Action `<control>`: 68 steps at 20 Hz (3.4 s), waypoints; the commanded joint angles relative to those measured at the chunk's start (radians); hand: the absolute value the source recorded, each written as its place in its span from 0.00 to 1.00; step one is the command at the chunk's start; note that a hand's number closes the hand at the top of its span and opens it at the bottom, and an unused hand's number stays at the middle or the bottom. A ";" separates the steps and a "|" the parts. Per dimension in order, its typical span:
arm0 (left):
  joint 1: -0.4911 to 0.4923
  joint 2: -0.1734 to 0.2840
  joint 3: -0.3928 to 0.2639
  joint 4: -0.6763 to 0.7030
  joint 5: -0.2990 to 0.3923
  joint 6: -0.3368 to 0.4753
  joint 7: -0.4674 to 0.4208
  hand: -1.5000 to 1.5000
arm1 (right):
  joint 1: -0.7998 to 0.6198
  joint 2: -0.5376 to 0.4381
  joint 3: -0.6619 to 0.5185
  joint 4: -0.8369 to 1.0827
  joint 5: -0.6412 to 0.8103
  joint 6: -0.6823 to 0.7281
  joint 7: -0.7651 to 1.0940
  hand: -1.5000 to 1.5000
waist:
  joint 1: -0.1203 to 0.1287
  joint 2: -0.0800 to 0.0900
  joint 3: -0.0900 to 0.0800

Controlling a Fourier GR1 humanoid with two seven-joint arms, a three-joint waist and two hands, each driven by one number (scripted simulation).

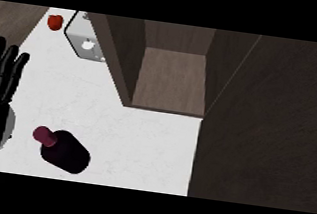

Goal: Pick up the wine, place it into the cabinet and close the cabinet

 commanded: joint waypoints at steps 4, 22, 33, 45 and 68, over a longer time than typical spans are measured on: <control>-0.009 0.105 -0.061 -0.007 0.297 -0.316 -0.017 0.00 | 0.028 -0.008 0.022 -0.056 0.040 -0.007 0.027 0.00 | -0.035 0.023 0.001; 0.145 0.560 0.208 -0.145 1.299 -0.483 0.402 0.00 | 0.255 0.045 0.440 -0.484 0.110 -0.023 0.405 0.00 | -0.014 0.021 0.004; 0.076 0.556 0.279 -0.061 1.340 -0.468 0.496 0.00 | 0.101 0.022 0.495 -0.520 0.184 -0.137 0.588 0.00 | -0.022 0.024 0.003; 0.070 0.474 0.213 -0.016 1.190 -0.487 0.520 0.00 | 0.010 -0.026 0.552 -0.574 0.252 -0.249 0.688 0.00 | -0.036 0.022 0.002; 0.070 0.247 0.233 0.379 0.722 -0.850 0.283 0.00 | -0.027 -0.158 0.595 -0.618 0.223 -0.369 0.727 0.00 | -0.035 0.022 0.003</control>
